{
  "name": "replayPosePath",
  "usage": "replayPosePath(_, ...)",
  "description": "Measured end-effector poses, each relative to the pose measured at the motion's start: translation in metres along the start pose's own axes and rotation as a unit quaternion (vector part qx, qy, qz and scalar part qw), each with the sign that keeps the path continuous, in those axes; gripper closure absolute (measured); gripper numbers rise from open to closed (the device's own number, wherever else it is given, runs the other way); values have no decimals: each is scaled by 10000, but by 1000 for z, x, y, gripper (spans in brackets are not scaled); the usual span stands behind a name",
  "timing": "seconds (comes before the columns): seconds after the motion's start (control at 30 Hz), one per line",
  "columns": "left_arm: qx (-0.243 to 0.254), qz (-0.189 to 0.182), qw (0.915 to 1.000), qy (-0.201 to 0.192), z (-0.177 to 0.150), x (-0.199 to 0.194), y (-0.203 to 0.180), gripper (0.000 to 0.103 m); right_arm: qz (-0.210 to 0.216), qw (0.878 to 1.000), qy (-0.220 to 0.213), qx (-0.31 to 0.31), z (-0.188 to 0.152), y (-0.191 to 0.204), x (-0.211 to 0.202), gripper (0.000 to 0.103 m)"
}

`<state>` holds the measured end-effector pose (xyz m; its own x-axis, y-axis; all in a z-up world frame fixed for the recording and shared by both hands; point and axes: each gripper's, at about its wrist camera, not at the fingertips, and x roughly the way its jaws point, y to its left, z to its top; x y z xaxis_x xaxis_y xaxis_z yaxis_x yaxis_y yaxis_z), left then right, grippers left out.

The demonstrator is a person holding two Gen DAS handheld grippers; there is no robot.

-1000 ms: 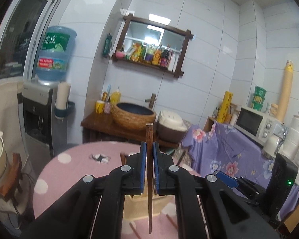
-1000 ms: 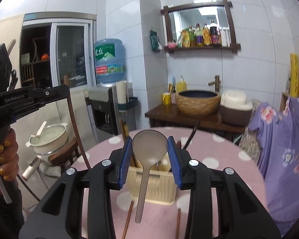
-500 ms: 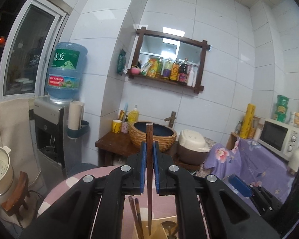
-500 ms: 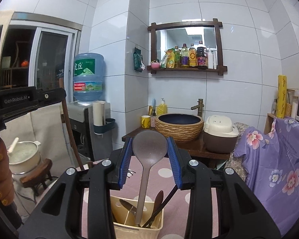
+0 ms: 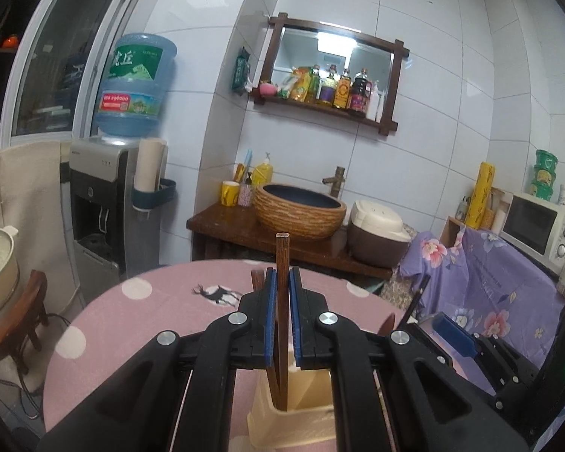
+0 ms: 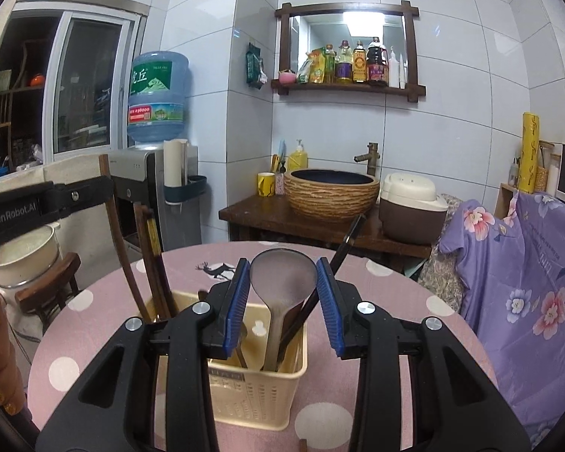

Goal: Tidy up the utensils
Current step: 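Lower the chopstick and spoon into the holder and open both grippers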

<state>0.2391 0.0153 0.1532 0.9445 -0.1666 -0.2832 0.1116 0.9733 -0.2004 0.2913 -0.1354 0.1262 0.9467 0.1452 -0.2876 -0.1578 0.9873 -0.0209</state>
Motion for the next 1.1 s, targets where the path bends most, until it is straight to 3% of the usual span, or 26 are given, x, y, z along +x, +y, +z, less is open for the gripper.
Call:
replayPosePath(0.27, -14, 5, 9997, 230, -20, 9, 1, 95, 8, 9994, 327, -91, -24, 5, 3, 66)
replayPosePath(0.57, -4, -23, 9998, 222, -25, 6, 3, 95, 42, 9992, 388, -116, -33, 5, 4, 66)
replayPosePath(0.63, 43, -35, 9997, 227, -25, 5, 2, 94, 104, 9991, 417, -66, -33, 4, 3, 58)
replayPosePath(0.7, 36, -43, 9997, 221, -26, 3, 3, 78, 93, 9993, 366, -66, -33, 3, -1, 50)
replayPosePath(0.73, -19, -64, 9998, 206, -27, 1, 4, 63, 99, 9993, 358, -71, -32, 2, -3, 48)
replayPosePath(0.77, -99, -90, 9997, 182, -27, -2, 7, 57, 117, 9993, 358, -66, -32, 2, -5, 48)
replayPosePath(0.83, -149, -75, 9997, 191, -29, -6, 10, 55, 155, 9992, 366, -31, -32, 0, -10, 47)
replayPosePath(0.97, -242, -64, 9993, 282, -37, -15, 16, 30, 166, 9991, 384, 14, -37, -6, -25, 42)
replayPosePath(1.1, -295, -7, 9988, 380, -47, -27, 23, 20, 175, 9985, 523, 61, -45, -13, -39, 39)
